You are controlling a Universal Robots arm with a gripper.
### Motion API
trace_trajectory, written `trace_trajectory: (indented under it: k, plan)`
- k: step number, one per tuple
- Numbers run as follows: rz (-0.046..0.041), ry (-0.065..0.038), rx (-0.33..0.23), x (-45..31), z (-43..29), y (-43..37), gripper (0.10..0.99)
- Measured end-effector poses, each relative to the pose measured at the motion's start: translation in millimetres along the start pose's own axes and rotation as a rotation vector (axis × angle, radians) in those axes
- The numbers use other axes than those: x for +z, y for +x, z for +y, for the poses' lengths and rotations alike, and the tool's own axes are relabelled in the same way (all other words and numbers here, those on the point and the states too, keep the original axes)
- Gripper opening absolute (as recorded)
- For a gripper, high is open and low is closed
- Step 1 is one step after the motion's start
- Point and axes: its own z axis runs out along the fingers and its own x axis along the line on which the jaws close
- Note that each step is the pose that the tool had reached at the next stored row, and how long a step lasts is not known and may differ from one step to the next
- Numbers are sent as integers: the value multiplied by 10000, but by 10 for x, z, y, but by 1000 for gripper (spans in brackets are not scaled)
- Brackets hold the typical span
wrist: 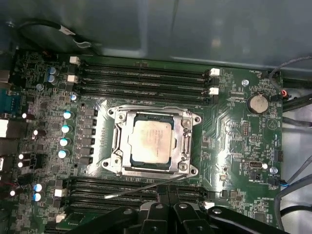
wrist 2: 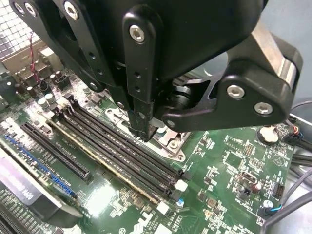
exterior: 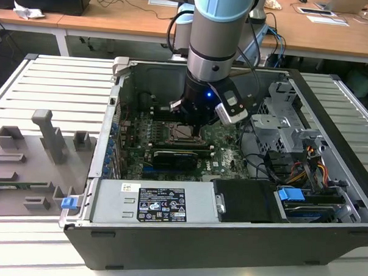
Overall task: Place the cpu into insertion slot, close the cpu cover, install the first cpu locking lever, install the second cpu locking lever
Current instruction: 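Install the second cpu locking lever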
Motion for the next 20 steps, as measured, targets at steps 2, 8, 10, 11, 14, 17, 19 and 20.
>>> trace_trajectory:
  k: [2, 8, 10, 11, 14, 17, 19, 20]
  plan:
    - [-3, -36, 1, 1, -41, 11, 106]
    - [-15, -192, 3, 0, -52, 147, 106]
    - [-24, -310, 4, 0, -51, 170, 106]
    - [-46, -604, 5, -1, -55, 185, 106]
    - [-68, -874, 10, -2, -67, 208, 106]
    - [-79, -1028, 11, -1, -79, 255, 106]
    - [-83, -1062, 9, 4, -94, 265, 106]
    - [-83, -1064, 11, 6, -102, 266, 106]
